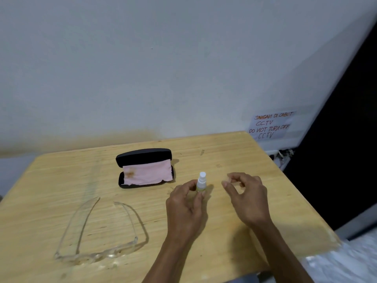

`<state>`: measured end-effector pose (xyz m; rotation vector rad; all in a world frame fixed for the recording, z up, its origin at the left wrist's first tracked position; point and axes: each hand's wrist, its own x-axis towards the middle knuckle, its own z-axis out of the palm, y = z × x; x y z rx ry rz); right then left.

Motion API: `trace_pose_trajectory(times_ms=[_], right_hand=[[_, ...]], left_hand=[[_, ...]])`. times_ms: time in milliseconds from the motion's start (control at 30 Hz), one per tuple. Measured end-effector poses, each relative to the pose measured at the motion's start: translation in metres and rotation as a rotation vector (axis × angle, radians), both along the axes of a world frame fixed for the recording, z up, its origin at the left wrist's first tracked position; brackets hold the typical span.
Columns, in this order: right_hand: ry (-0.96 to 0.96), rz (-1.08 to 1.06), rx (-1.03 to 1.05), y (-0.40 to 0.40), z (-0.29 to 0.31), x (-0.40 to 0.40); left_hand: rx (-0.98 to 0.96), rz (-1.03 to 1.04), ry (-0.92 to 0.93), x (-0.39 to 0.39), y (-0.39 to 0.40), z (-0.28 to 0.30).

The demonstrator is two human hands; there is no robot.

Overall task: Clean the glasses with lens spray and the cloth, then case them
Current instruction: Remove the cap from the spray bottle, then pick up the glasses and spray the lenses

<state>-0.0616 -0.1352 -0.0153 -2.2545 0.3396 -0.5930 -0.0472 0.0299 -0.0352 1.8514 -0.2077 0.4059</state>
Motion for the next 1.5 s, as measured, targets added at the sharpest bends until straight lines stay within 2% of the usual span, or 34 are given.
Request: trace_pose_trajectory(times_ms=[200,533,600,733,833,933,1033,1167,1300,1367,1500], right_hand=[[0.068,-0.070,-0.148,0.002,-0.013,0.009],[0.125,-0.071,-0.145,0.002,-0.013,0.005],[0.081,-0.069,-0.124,0.003,-0.010,0.001],[-0.135,-0.020,0.007,0.023,0.007,-0.014],[-0.273,0.058,0.013,0.044,0.021,-0.024],[-0.296,0.110,0.027,0.058,0.022,-0.026],[-0.320,0.143,0.013,0.066,0.015,-0.023],[-0.390,0.159,-0.058,0.071,-0.001,-0.016],[-0.384,0.146,-0.114,0.074,-0.011,-0.011],[-0.366,0.130,-0.087,0.078,-0.015,-0.010],[-0.331,0.136,0.052,0.086,-0.008,-0.014]], left_hand=[[0.003,0.007,-0.006,0.000,0.001,-0.002],[-0.005,0.010,0.007,-0.001,0.002,0.000],[-0.002,0.011,0.016,-0.003,0.001,0.002],[-0.014,0.023,0.050,-0.006,-0.002,0.008],[0.024,0.001,0.121,-0.008,0.001,0.013],[0.047,0.020,0.170,-0.020,0.008,0.018],[0.082,0.062,0.103,-0.041,0.024,0.022],[0.212,0.068,-0.153,-0.065,0.064,0.032],[0.376,0.169,-0.291,-0.080,0.113,0.043],[0.486,0.215,-0.263,-0.081,0.140,0.045],[0.781,0.223,-0.085,-0.079,0.186,0.047]])
